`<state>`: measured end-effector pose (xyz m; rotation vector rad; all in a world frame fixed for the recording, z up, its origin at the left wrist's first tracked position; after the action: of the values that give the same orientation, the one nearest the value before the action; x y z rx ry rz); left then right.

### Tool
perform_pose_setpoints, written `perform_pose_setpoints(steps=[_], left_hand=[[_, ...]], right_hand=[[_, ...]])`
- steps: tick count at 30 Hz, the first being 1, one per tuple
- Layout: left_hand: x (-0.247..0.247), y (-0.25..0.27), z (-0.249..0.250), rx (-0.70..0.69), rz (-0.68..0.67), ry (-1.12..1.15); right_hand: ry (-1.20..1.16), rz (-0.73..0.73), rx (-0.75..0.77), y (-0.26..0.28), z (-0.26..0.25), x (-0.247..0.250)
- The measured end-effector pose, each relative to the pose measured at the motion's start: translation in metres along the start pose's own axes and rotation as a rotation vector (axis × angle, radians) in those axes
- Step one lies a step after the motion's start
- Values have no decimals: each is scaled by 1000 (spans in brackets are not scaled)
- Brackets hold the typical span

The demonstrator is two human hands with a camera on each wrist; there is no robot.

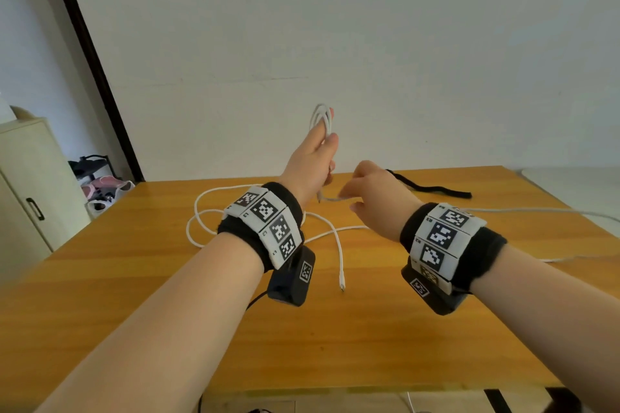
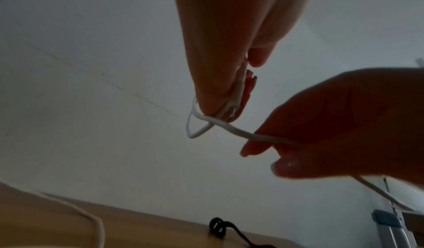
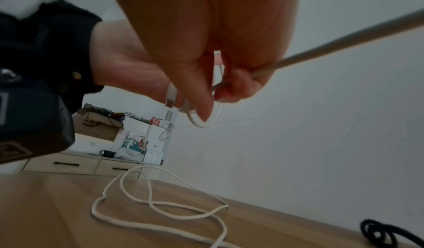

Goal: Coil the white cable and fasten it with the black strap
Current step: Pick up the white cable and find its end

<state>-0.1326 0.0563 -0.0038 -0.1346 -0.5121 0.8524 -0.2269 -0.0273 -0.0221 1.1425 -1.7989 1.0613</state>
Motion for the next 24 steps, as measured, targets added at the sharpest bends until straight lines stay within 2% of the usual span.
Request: perform_pose_setpoints(steps=[3, 8, 10, 12, 15, 17, 24], left_hand=[[-2, 6, 3, -30, -31, -190], [-3, 10, 4, -46, -90, -359], [-4, 12, 2, -42, -124, -403], [-6, 13, 0, -38, -157, -469], [-9, 15, -6, -35, -204, -530], [-9, 14, -9, -33, -210, -596], [-1, 15, -9, 3, -235, -597]], right_hand=[[-39, 92, 49, 1, -1, 2], [168, 185, -135, 5, 1, 12], [178, 209, -180, 5, 3, 14], [52, 229, -178, 4, 7, 13], [-258, 250, -96, 0, 15, 13], [-364, 269, -61, -3, 21, 17], [-256, 295, -109, -8, 40, 29]])
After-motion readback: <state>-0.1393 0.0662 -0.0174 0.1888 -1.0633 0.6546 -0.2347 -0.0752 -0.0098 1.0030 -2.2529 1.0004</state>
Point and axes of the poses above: each hand's wrist, its own y-axis away from the middle knuckle, its own x-axis out of the back of the hand, z = x × y, the point moved 1 cm from there along -y, towards the middle knuckle, and after that the axes turned 13 degrees about -y, right-handed, at the moved point
